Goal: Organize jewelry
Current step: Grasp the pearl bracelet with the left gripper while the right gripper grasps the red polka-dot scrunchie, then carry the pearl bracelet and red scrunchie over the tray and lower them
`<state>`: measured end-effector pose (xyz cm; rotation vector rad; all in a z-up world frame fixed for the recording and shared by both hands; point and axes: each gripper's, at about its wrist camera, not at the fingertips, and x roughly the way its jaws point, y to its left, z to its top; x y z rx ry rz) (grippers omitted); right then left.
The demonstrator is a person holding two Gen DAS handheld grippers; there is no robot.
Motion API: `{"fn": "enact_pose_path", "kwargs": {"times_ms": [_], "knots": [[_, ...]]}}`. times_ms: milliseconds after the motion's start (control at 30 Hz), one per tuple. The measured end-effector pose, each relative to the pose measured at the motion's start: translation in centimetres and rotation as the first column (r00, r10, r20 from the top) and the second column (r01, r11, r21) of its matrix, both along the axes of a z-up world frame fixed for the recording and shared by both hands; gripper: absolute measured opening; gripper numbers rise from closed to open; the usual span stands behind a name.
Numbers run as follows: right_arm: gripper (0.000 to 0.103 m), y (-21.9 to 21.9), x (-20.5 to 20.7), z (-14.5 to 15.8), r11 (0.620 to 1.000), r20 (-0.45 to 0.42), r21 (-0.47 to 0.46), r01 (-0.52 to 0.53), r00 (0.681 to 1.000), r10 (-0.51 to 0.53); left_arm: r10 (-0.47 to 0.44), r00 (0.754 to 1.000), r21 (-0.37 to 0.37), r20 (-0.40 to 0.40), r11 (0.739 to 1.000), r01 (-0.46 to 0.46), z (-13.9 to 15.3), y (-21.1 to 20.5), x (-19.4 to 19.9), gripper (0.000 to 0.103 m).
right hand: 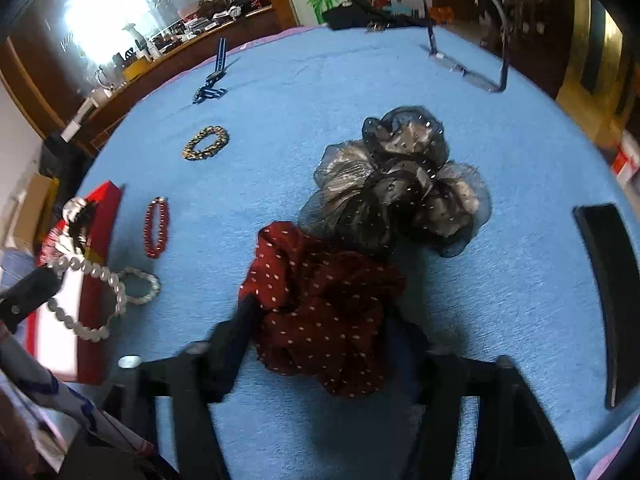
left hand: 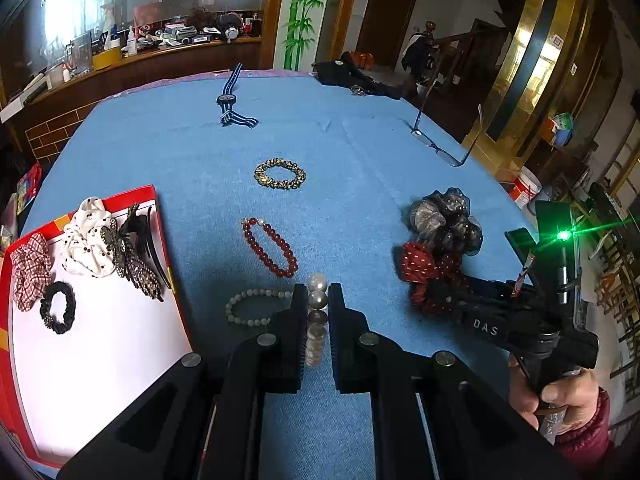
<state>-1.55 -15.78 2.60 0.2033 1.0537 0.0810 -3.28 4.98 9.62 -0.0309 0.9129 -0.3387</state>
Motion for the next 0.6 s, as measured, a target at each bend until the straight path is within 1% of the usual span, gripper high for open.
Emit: {"fn": "enact_pose_path", "kwargs": {"times_ms": [33,133,200,433,600], "knots": [[0.033,-0.1,-0.1,0.0,1.000,0.004,-0.011,0.001,1.000,-0.001,-0.001,1.000,-0.006,-0.003,1.000,0.001,-0.2,-0.1,-0.1,0.009],[0.018,-0.4,-0.4,0.2,1.000,0.000,0.015,-0.009,1.000,0.009,-0.002,1.000,-0.017,-0.005,1.000,0.002,-0.5,-0.1,-0.4,0.009],[0.016,-0.5,-0.9,0.7,0.999,0.014,0.035,-0.015,1.000,0.014,-0.002,1.000,-0.016,-0.004,1.000,0.002,-0.5,-0.1,-0.5,0.009],[0.016,0.4,-2.3,3.6,0.996,0.098,0.069,-0.057,0.994,0.050,0.005,1.000,-0.023,0.008,1.000,-0.005,-0.1,0.2,-0.6,0.009],[0.016,1.1,-2.6,3.8,0.994,0.097,0.075,-0.077,0.993,0.069,0.013,1.000,-0.009,0.021,1.000,-0.013,0.0,0.3,-0.9,0.009]]}}
